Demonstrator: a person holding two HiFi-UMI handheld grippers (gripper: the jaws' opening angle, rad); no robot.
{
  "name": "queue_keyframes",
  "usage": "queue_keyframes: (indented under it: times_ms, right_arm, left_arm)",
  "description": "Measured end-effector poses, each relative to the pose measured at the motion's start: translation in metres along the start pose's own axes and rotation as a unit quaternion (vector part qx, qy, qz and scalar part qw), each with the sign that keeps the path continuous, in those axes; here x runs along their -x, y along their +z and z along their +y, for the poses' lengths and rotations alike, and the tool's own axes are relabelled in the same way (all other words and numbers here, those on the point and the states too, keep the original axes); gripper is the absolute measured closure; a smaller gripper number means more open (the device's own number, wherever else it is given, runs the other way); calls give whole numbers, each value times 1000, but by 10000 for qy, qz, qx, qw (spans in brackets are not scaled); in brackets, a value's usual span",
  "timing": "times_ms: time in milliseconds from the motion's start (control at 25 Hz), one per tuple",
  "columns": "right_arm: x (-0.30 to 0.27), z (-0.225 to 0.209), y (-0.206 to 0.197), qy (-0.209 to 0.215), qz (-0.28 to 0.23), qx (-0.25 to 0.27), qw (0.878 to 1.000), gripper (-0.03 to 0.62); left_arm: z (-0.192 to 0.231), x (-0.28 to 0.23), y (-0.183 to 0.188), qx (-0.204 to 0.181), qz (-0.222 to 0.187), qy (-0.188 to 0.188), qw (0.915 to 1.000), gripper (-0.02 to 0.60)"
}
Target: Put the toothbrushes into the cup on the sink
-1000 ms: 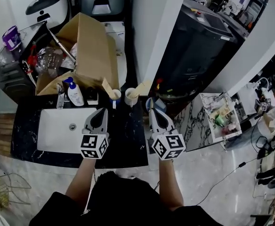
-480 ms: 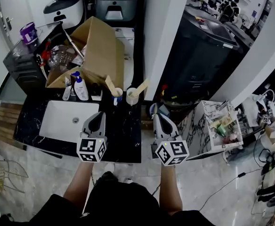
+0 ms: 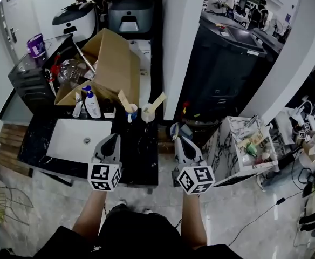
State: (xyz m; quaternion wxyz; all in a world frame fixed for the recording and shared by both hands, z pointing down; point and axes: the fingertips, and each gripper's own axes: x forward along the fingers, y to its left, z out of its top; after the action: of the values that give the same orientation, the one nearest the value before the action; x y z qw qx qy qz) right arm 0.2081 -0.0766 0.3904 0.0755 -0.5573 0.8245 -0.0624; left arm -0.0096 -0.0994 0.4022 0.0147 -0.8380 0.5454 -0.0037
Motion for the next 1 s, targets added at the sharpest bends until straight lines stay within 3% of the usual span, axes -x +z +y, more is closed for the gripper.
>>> queue_keyframes:
  times_ms: [360, 1000]
  right_arm:
    - [-9, 22, 14, -163, -26, 262, 9995, 592]
    - [-50, 50, 8, -376, 66, 441, 9983, 592]
  left_arm:
    - [16, -6, 24, 13, -263, -265, 9993, 578]
    - [59, -28, 20, 23, -249, -572, 9981, 578]
